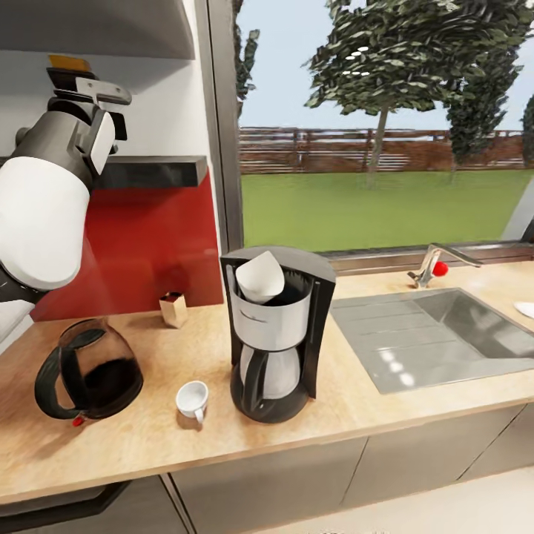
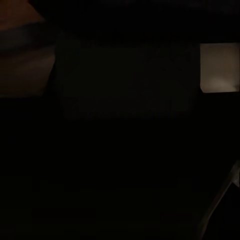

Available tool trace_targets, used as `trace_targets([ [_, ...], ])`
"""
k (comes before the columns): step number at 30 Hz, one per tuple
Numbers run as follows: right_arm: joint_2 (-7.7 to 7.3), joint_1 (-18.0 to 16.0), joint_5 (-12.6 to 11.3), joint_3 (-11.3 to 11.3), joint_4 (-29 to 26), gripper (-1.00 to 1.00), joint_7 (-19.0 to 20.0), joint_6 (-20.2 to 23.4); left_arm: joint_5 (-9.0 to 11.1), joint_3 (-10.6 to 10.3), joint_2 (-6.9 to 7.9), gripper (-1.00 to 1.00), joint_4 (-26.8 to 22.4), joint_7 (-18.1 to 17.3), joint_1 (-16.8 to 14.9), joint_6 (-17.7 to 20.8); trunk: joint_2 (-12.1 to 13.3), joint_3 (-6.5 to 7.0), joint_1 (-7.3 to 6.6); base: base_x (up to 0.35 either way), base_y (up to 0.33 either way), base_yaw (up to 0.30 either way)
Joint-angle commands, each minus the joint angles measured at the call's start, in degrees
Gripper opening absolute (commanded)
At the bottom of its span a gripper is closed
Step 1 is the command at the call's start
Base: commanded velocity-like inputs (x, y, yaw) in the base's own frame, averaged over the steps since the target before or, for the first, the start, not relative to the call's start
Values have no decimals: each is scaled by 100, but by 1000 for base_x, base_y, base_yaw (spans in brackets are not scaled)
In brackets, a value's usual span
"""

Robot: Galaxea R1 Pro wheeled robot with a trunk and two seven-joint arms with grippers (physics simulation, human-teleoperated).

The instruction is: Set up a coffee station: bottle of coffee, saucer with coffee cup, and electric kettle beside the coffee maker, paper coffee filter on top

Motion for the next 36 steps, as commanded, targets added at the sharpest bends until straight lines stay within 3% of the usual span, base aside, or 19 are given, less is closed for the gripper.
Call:
trace_targets([
  [1,0,-6,-41,3,7,100,5,-21,-19,14,-2,-100,-4,-3,-7,18,-13,-12,3,0,0,-264],
  [36,0,-6,-45,-8,7,100,9,-23,-19,21,-10,-100,-4,-3,2,16,-13,-45,3,0,0,-264],
])
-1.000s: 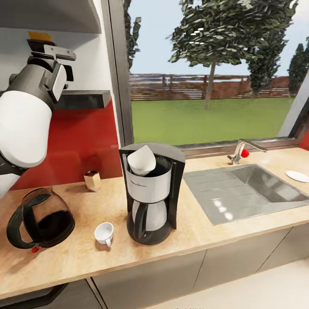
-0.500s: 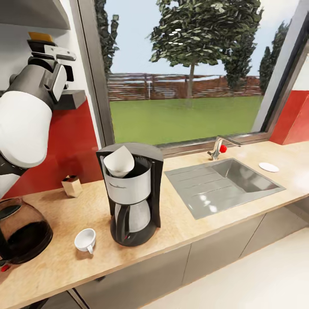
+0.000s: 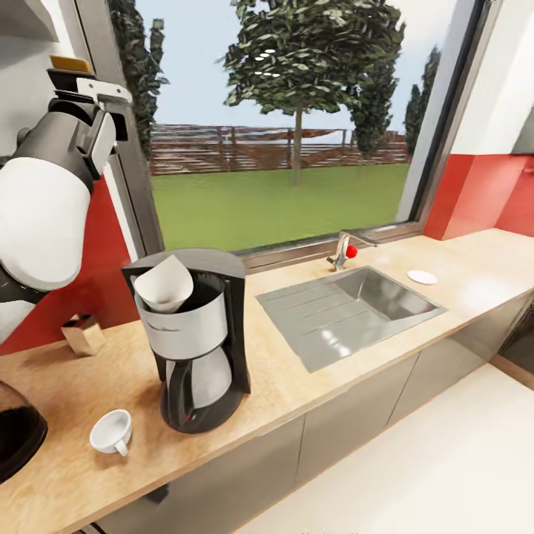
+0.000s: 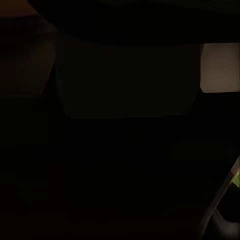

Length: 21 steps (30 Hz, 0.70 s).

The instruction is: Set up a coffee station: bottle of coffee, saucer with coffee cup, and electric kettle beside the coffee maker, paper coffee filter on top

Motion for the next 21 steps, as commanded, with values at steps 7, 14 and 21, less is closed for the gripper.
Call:
trace_targets([
  [7,0,-6,-45,3,7,100,-1,-23,-20,8,-5,-100,-4,-3,-7,20,-13,-18,3,0,0,-264],
  [14,0,-6,-45,3,7,100,-13,-23,21,42,-172,-100,27,-23,-4,21,-13,-22,3,0,0,-264],
  [21,0,-6,-40,-2,7,100,-13,-23,43,54,-688,-100,0,-450,299,-43,-13,-24,3,0,0,-264],
])
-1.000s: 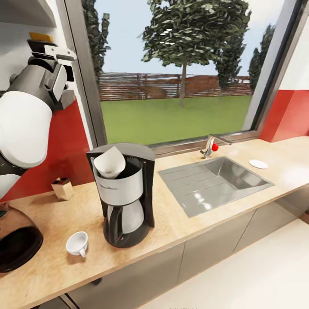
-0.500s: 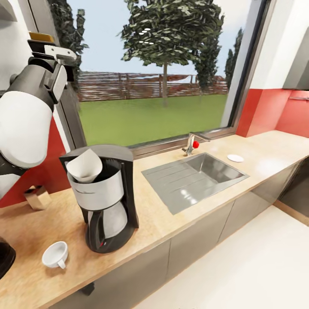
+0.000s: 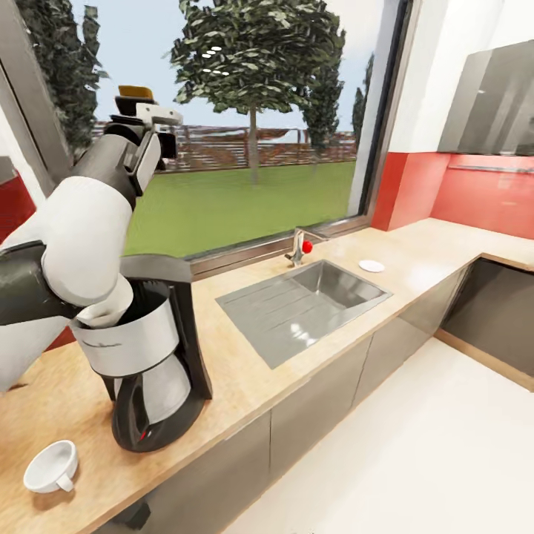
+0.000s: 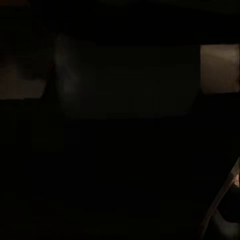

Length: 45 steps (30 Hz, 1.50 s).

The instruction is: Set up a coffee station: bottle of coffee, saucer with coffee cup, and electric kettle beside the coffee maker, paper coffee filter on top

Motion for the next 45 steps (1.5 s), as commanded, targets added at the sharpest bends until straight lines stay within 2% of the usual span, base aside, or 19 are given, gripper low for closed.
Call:
trace_targets([
  [1,0,-6,-43,1,6,100,1,-22,-79,12,-39,-100,-11,-152,70,11,-13,-12,4,0,0,-264],
  [2,0,-6,-43,-5,6,100,1,-28,-83,11,-151,-100,-14,-524,219,-28,-13,-12,4,0,0,-264],
  [4,0,-6,-46,-9,6,100,1,-30,-81,8,-248,-100,-20,-753,303,-106,-13,-14,4,0,0,-264],
  [6,0,-6,-46,-10,6,100,1,-31,-78,-10,-298,-100,-23,-938,330,-151,-13,-15,4,0,0,-264],
  [8,0,-6,-46,-7,2,100,1,-31,-79,-41,-334,-100,-111,-1345,345,-175,-13,-16,4,0,0,-214],
  [9,0,-6,-47,-4,-1,100,1,-33,-79,-55,-348,-100,-313,-1743,367,-179,-13,-16,4,0,0,-74],
  [11,0,-6,-47,-3,-2,100,1,-37,-79,-68,-369,-100,-529,-2157,438,-181,-13,-16,4,0,0,-39],
  [14,0,-6,-47,-2,-12,100,1,-39,-79,-123,-421,-100,-729,-2500,492,-151,-13,-16,4,-2,0,-13],
  [25,-4,-6,-55,-7,-55,100,14,-48,-87,-157,-444,-100,-812,-2575,541,-105,-13,-16,4,-190,-161,-29],
  [38,-9,-6,-55,-11,-119,100,18,-49,-83,-192,-449,-100,-814,-2601,718,-112,-13,-16,4,-179,-214,-254],
  [43,-9,-6,-55,-11,-123,100,18,-49,-73,-198,-476,-100,-814,-2634,953,-126,-13,-16,4,-34,-53,-267],
  [44,-9,-6,-55,-11,-124,100,18,-49,-72,-199,-476,-100,-814,-2658,1041,-135,-13,-16,4,-7,-11,-267],
  [45,-9,-6,-55,-11,-125,100,18,-49,-71,-212,-476,-100,-814,-2827,1276,-162,-13,-16,4,-3,-5,-267],
])
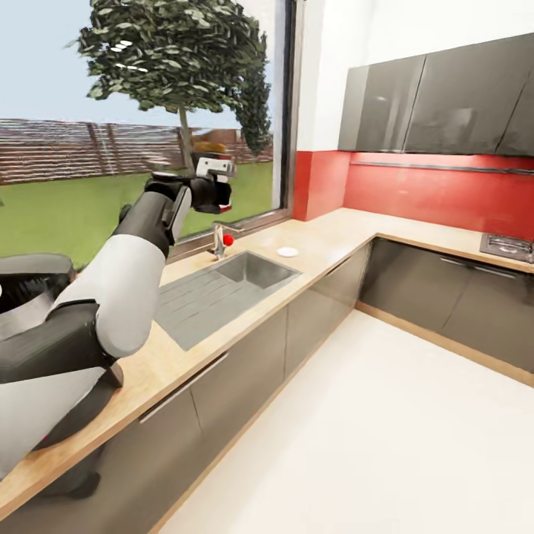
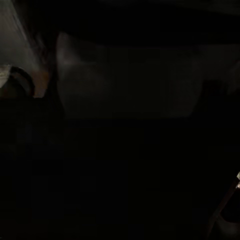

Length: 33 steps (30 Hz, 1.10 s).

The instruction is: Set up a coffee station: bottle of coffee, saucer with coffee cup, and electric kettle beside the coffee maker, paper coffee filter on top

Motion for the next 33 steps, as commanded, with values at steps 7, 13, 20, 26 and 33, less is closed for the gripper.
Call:
trace_targets([
  [7,0,-6,-42,1,9,100,-3,-22,-32,-390,-8,-100,-190,-1097,1090,-673,-9,-12,5,-1,-1,-267],
  [13,0,-6,-42,1,14,100,2,-27,118,-431,-8,-100,-226,-1758,1459,-831,-9,-12,5,0,0,-267],
  [20,0,-6,-42,1,14,100,-3,-31,146,-452,-8,-100,-231,-2396,1845,-857,-9,-12,5,0,0,-267],
  [26,0,-6,-42,1,14,100,-2,-32,163,-489,-8,-100,-228,-3069,2391,-1270,-9,-12,5,0,0,-267],
  [33,0,-6,-42,1,14,100,-5,-31,166,-492,-8,-100,-227,-3524,2810,-1449,-9,-12,5,0,0,-267],
])
